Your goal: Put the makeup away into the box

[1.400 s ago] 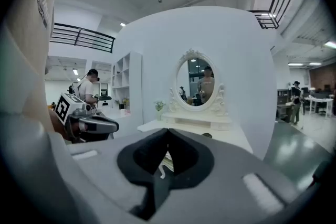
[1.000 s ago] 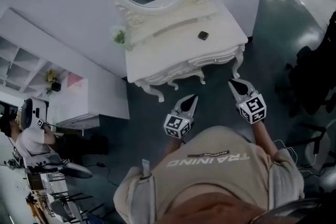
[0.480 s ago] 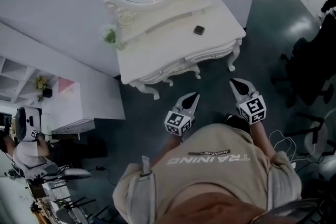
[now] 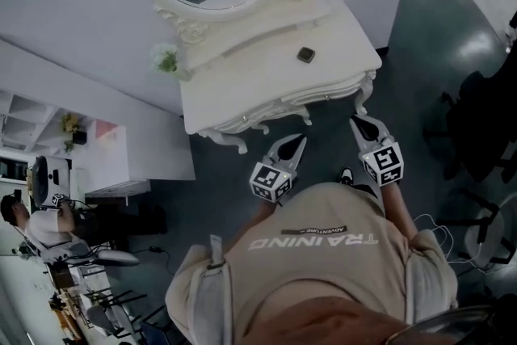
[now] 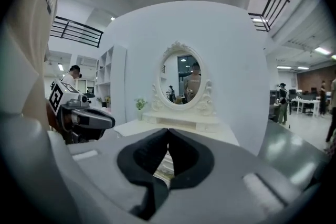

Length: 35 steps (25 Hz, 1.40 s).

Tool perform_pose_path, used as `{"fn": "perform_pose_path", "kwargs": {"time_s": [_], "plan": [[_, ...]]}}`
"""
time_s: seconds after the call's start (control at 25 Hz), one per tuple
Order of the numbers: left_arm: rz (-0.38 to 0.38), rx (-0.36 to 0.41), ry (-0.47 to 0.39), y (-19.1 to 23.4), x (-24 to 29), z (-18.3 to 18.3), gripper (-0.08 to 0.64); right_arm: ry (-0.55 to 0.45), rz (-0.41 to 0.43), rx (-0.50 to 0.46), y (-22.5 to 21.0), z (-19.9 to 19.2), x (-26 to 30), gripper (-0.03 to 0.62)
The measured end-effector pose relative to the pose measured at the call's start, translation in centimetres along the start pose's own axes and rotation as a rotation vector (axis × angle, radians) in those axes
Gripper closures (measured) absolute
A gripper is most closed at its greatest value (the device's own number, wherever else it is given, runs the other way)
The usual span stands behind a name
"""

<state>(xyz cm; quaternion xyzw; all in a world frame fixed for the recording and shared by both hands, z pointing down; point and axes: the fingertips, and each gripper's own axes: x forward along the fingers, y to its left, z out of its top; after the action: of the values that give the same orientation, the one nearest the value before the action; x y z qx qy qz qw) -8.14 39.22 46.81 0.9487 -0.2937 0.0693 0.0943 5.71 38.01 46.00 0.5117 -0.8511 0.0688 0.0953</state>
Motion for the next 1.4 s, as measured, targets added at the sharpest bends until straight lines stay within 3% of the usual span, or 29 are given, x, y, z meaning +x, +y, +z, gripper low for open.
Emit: {"fn": "perform_pose_path", "kwargs": {"time_s": [0.28, 0.4, 0.6, 0.8, 1.0, 1.08, 1.24, 1.4], "plan": [[0.123, 0.009, 0.037, 3.6, 5.6, -0.3, 0.56, -0.006, 0.104, -0.023, -5.7, -0.9, 3.7, 0.588], [0.171, -0.007, 0.026, 4.2, 8.1, 0.4, 0.56, -0.002, 0.126, 0.019, -8.4, -1.2, 4.9, 0.588], [0.198, -0.098, 0.025, 5.0, 11.0, -0.2, 0.56, -0.007, 0.158, 0.022, -10.8, -1.3, 6.8, 0.588], [0.219, -0.084, 0.032, 6.7, 14.2, 1.6, 0.56, 0.052, 0.155, 0.05, -14.1, -3.2, 9.1, 0.588], [0.263, -0.161, 0.007, 9.5, 15.2, 1.9, 0.56, 0.105, 0.179, -0.138, -14.2, -5.1, 12.7, 0.588], [0.269, -0.187, 0.01, 10.6, 15.4, 1.5, 0.56, 0.099, 0.2, -0.149, -13.8, -5.0, 13.8, 0.588], [0.258, -0.186, 0.04, 12.3, 15.8, 0.5, 0.56, 0.095, 0.189, -0.041, -13.6, -4.6, 15.3, 0.588], [0.174, -0.166, 0.035, 14.4, 18.5, 0.9, 0.56, 0.11, 0.127, -0.026, -15.2, -3.6, 16.8, 0.588]]}}
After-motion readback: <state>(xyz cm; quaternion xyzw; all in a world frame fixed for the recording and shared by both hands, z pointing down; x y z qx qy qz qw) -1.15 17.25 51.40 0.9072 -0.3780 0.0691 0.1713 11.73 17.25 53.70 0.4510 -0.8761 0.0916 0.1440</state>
